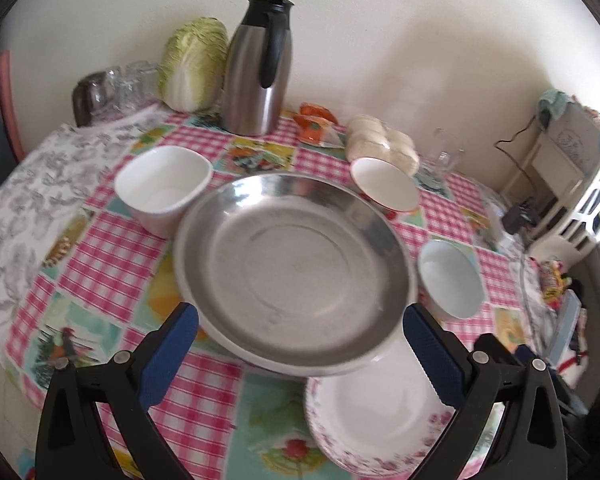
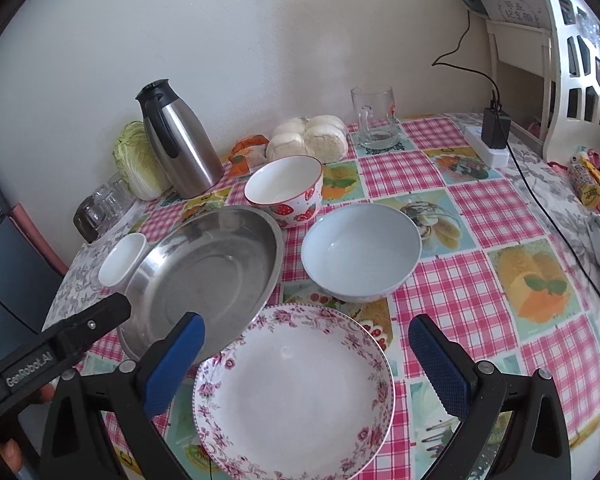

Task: Organize plates and bowls
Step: 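Move both tools to the pink-floral plate rim and close on it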

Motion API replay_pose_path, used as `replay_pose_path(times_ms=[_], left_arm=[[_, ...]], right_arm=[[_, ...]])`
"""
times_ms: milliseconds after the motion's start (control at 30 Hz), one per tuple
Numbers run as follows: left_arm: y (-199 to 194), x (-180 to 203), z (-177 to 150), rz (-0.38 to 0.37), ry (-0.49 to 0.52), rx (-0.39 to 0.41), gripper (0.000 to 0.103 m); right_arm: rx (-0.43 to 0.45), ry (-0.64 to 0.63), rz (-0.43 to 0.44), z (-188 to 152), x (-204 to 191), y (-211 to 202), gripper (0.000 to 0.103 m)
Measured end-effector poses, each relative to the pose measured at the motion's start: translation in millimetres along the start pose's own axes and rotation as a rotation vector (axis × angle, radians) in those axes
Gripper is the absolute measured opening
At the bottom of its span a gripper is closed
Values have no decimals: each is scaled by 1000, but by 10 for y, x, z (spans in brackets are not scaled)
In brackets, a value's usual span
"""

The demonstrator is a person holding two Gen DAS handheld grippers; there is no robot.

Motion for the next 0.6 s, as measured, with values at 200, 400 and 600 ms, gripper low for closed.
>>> replay_pose_path(times_ms=[200,400,600], left_arm=[[108,54,-169,-47,-37,-66,102],[215,13,-299,-27,-78,-131,102],[367,31,-391,-44,-93,-207,101]], right_arm=[[-36,77,31,-116,200,5,103],[-69,113,11,-165,336,87,103],[-151,161,16,-245,454,312,97]])
Point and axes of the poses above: each gripper's, at about its wrist camera, not at the fingertips, and y roughly the way its jaws point, x to its right, z to its top, the point moved 5 cm from there along y, roughly the way its jaws point, and after that the axes turned 9 degrees about -x, right-handed, at the moved point
